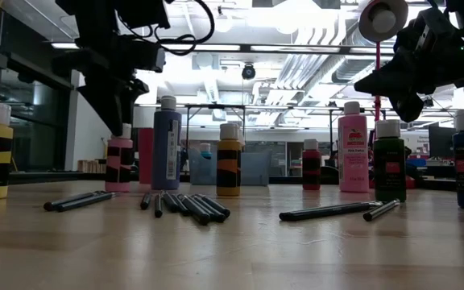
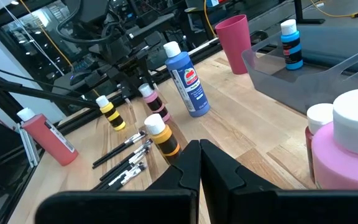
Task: Pick & Place Paint Supplies
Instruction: Put the pink paint bottle into the black bin
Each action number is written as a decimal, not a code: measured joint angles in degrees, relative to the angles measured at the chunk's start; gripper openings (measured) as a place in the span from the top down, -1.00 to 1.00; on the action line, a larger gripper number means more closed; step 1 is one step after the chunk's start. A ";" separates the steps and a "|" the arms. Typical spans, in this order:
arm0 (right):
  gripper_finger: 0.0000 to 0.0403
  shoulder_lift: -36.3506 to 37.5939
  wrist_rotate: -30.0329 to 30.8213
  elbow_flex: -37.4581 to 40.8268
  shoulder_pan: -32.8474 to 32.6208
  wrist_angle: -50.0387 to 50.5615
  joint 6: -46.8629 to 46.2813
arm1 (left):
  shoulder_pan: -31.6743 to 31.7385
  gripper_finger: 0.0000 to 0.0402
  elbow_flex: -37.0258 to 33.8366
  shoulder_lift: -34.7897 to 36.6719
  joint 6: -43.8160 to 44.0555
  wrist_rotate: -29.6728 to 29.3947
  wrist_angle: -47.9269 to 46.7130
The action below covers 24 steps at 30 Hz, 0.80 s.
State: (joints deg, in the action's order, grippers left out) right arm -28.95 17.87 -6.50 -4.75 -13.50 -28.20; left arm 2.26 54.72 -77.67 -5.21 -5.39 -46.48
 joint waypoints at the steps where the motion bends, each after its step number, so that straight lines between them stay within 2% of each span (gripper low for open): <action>1: 0.99 0.02 0.00 0.00 0.00 0.01 0.01 | 0.00 0.42 0.11 0.28 0.04 0.50 -0.22; 5: 0.99 0.02 0.00 0.00 -0.02 0.00 0.01 | 0.00 0.42 2.98 1.48 0.04 2.64 -2.04; 8: 0.99 0.00 0.00 0.00 -0.02 0.00 0.02 | 0.00 0.41 7.86 2.26 0.30 3.59 -7.21; 16: 0.99 0.00 0.00 0.00 0.00 0.00 0.02 | 0.00 0.41 29.63 2.03 -1.72 3.33 -22.28; 20: 0.99 0.00 0.00 0.00 0.00 0.00 0.01 | 0.21 0.41 38.16 -0.88 -2.73 -1.89 -24.45; 24: 0.99 0.01 -0.01 0.00 -0.02 -0.01 0.02 | 4.00 0.40 43.78 -4.97 -5.67 -7.10 -23.94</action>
State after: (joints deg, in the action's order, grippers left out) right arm -28.94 17.86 -6.50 -4.78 -13.51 -28.18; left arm 6.26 98.49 -82.63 -10.88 -12.49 -70.42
